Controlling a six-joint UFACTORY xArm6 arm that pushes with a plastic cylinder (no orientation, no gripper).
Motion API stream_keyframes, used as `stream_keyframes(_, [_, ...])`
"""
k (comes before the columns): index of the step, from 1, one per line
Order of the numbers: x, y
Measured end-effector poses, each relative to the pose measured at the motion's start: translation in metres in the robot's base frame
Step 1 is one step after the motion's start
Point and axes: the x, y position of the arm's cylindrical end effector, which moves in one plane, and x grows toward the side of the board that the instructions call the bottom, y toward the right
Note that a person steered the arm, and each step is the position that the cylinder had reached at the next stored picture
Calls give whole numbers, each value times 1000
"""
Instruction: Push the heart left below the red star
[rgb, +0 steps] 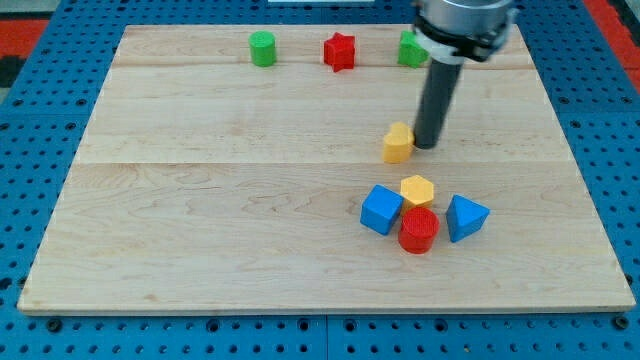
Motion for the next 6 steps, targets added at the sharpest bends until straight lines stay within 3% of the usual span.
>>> stream_keyframes(1, [27, 42])
stream_keyframes(3, [18, -80])
stream_keyframes(5, [-55, -108])
stream_keyframes(6, [-51, -97])
